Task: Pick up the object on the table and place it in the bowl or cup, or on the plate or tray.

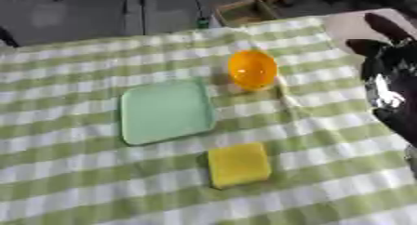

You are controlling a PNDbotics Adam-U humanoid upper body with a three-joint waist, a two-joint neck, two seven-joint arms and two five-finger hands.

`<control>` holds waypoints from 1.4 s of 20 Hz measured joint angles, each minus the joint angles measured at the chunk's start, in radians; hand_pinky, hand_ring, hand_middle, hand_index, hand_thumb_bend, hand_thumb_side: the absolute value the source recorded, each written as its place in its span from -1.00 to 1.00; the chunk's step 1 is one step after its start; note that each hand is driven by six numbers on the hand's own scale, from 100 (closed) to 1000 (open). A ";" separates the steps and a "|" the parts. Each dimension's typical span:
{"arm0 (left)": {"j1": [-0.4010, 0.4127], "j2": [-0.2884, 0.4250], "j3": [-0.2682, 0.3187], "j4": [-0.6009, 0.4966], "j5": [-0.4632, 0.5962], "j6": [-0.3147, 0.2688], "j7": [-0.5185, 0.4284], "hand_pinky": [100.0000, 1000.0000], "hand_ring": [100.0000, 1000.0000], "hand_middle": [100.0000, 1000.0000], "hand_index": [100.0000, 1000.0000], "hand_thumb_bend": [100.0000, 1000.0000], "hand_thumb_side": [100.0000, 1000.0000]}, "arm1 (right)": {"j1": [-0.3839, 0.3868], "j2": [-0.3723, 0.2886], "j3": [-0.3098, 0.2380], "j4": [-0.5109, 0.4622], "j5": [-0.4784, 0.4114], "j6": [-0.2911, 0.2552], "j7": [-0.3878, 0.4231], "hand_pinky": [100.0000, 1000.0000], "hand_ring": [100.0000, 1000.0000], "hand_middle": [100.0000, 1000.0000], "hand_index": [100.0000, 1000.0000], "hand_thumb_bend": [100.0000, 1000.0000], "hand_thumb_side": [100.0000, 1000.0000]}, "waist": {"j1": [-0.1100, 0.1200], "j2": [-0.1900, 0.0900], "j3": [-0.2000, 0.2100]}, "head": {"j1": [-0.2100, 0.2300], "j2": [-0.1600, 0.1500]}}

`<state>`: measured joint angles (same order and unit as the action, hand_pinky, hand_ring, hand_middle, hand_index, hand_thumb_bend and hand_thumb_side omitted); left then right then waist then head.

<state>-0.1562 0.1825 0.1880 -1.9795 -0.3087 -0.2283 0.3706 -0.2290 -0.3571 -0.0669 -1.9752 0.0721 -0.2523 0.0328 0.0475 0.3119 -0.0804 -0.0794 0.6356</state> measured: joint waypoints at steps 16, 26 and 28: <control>0.000 0.000 0.000 0.000 0.000 0.000 0.000 0.04 0.45 0.52 0.66 -0.73 0.81 | 0.000 0.000 0.000 0.000 -0.004 0.002 -0.013 0.56 0.35 0.86 0.92 -1.00 -0.22 | 0.000 0.000 -0.001 | 0.000 0.000; 0.000 0.000 0.000 0.000 0.000 0.002 -0.004 0.04 0.45 0.52 0.66 -0.73 0.82 | -0.065 -0.174 0.053 0.000 0.104 -0.019 0.201 0.70 0.31 0.72 0.98 -1.00 -0.18 | -0.022 0.000 0.004 | -0.023 0.000; 0.000 0.000 -0.001 0.000 0.000 0.003 -0.005 0.04 0.45 0.52 0.66 -0.73 0.82 | -0.099 -0.243 0.084 0.000 0.136 -0.026 0.282 0.74 0.38 0.73 0.98 -1.00 -0.08 | -0.025 0.000 0.009 | -0.029 0.000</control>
<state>-0.1561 0.1828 0.1875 -1.9795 -0.3087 -0.2252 0.3652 -0.3277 -0.5998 0.0174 -1.9752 0.2085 -0.2783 0.3150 0.0225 0.3119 -0.0719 -0.1085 0.6358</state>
